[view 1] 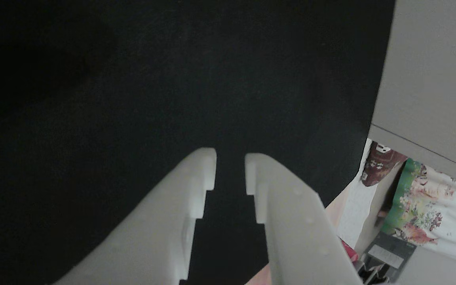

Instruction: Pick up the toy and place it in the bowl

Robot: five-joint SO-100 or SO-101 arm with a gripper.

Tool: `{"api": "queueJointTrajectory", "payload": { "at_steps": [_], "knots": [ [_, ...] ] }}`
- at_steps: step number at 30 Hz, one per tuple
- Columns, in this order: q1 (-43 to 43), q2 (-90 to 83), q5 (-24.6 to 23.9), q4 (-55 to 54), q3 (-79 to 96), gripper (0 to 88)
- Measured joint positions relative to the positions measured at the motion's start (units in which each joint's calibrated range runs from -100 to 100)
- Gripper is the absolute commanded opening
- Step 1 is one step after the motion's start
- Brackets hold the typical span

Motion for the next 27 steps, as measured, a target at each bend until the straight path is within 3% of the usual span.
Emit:
{"api": "queueJointTrajectory", "payload": {
  "at_steps": [27],
  "knots": [
    [0.0,-1.75,0.0,1.6,0.19,2.5]
  ]
}}
